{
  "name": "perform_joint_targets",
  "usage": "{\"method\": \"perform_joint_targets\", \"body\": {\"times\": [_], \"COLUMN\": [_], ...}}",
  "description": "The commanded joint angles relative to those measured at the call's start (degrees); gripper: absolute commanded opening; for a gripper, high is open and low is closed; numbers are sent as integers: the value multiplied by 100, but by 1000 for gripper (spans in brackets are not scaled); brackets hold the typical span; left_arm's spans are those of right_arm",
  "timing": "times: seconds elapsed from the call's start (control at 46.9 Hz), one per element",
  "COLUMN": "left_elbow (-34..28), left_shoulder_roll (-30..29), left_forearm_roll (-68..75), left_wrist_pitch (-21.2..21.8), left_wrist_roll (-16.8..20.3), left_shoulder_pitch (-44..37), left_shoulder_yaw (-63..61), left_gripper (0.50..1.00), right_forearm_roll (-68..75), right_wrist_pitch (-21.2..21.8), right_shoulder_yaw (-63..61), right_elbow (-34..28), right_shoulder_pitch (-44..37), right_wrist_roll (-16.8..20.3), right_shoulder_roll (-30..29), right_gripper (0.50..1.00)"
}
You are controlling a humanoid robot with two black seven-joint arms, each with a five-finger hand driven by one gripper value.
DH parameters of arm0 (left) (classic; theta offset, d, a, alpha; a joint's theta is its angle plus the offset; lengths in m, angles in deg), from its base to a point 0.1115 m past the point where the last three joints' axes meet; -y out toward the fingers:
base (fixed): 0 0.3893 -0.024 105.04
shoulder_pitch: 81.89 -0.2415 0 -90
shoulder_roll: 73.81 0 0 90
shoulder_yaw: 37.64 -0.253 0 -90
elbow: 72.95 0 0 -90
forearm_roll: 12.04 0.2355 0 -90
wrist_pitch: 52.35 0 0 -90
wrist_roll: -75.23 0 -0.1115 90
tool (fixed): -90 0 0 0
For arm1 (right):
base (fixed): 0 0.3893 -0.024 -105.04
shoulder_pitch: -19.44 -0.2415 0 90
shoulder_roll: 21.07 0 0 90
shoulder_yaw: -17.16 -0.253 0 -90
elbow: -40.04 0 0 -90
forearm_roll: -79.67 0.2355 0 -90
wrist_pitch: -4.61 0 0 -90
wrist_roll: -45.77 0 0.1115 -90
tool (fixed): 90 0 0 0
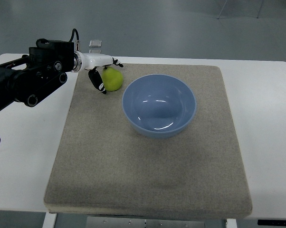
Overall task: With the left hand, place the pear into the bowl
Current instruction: 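Close the left hand fingers around the green pear, then lift the green pear off the mat with the left hand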
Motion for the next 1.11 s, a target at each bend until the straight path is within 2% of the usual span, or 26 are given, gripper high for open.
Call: {"method": "perform_joint_targets", "body": {"times": [0.0,0.128,0.235,0.277,0.341,0.405,0.448,0.512,0.576,0.682,0.768,0.853,0.917,1.088], "left_elbow": [-21,-82,-82,-82,-82,-82,-82,-82,-82,-82,-74,-39,14,348], "left_shoulder_roll": [69,86,95,86,86,86,86,78,60,25,7,-71,-168,-458], "left_forearm_roll": [-8,-8,-8,-8,0,-8,-8,-8,-8,-8,-35,-79,-96,-96], "left_wrist_pitch": [9,17,26,26,26,26,26,44,140,351,378,378,369,325], "left_wrist_roll": [-9,0,0,0,0,0,0,0,0,0,0,0,9,228], "left_shoulder_pitch": [-19,-19,-19,-19,-19,-19,-19,-19,-19,-19,-19,24,68,270], "left_shoulder_yaw": [-1,-10,-10,-10,-10,-10,-10,-1,-1,-1,-1,16,52,60], "left_gripper": [992,971,930,866,808,763,716,696,632,617,581,521,500,500], "right_forearm_roll": [0,0,0,0,0,0,0,0,0,0,0,0,0,0], "right_wrist_pitch": [0,0,0,0,0,0,0,0,0,0,0,0,0,0], "right_shoulder_yaw": [0,0,0,0,0,0,0,0,0,0,0,0,0,0], "right_elbow": [0,0,0,0,0,0,0,0,0,0,0,0,0,0], "right_shoulder_pitch": [0,0,0,0,0,0,0,0,0,0,0,0,0,0], "right_wrist_roll": [1,1,1,1,-8,-8,1,1,1,1,1,1,-8,1], "right_shoulder_roll": [0,0,0,0,0,0,0,0,0,0,0,0,0,0], "right_gripper": [926,926,926,924,924,924,926,926,924,924,926,924,924,924]}}
